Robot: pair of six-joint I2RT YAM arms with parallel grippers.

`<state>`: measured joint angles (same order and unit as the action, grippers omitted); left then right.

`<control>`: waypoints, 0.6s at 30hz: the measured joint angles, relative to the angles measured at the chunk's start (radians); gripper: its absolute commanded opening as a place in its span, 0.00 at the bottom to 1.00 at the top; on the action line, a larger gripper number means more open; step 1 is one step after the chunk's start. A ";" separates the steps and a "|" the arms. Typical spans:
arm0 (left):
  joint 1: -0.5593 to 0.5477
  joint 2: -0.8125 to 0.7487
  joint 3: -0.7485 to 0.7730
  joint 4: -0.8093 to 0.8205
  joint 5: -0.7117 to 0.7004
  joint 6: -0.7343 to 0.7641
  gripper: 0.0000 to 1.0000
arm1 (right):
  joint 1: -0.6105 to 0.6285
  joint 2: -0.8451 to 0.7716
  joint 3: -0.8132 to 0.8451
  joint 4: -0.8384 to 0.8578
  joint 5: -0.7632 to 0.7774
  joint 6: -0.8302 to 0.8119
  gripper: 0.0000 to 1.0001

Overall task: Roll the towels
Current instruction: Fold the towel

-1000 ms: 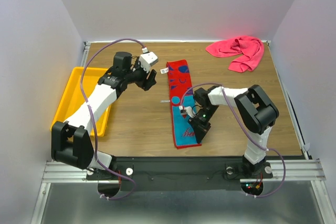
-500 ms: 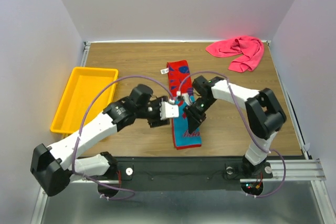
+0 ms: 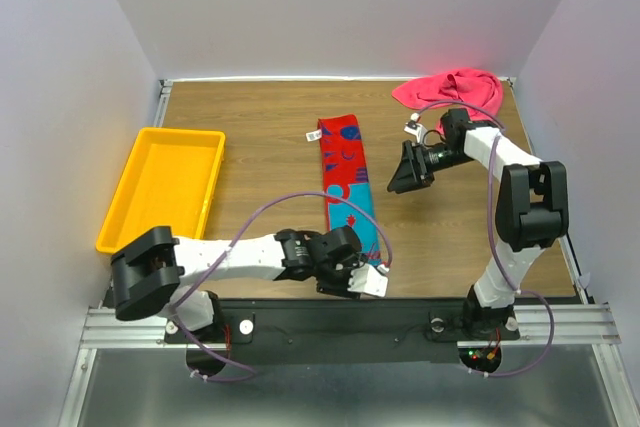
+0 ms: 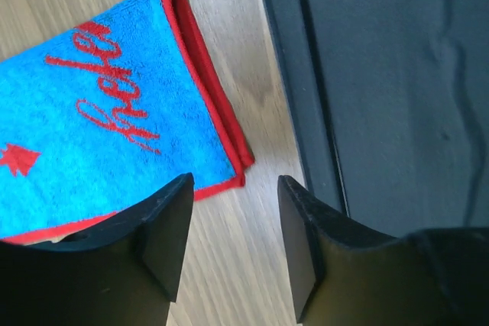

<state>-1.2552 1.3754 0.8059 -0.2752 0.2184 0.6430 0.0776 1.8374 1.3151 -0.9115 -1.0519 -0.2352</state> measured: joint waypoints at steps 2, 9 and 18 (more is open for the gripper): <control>-0.008 0.047 0.021 0.013 -0.011 -0.025 0.48 | 0.006 -0.005 0.000 -0.001 -0.002 -0.002 0.70; -0.042 0.168 0.068 0.098 -0.037 -0.097 0.46 | 0.027 -0.006 0.000 -0.010 -0.007 -0.020 0.69; -0.046 0.235 0.069 0.154 -0.061 -0.129 0.43 | 0.016 -0.006 0.000 -0.049 -0.005 -0.062 0.67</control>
<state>-1.3014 1.6104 0.8753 -0.1215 0.1570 0.5144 0.0940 1.8317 1.3148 -0.9607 -1.0573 -0.2974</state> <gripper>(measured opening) 0.447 0.680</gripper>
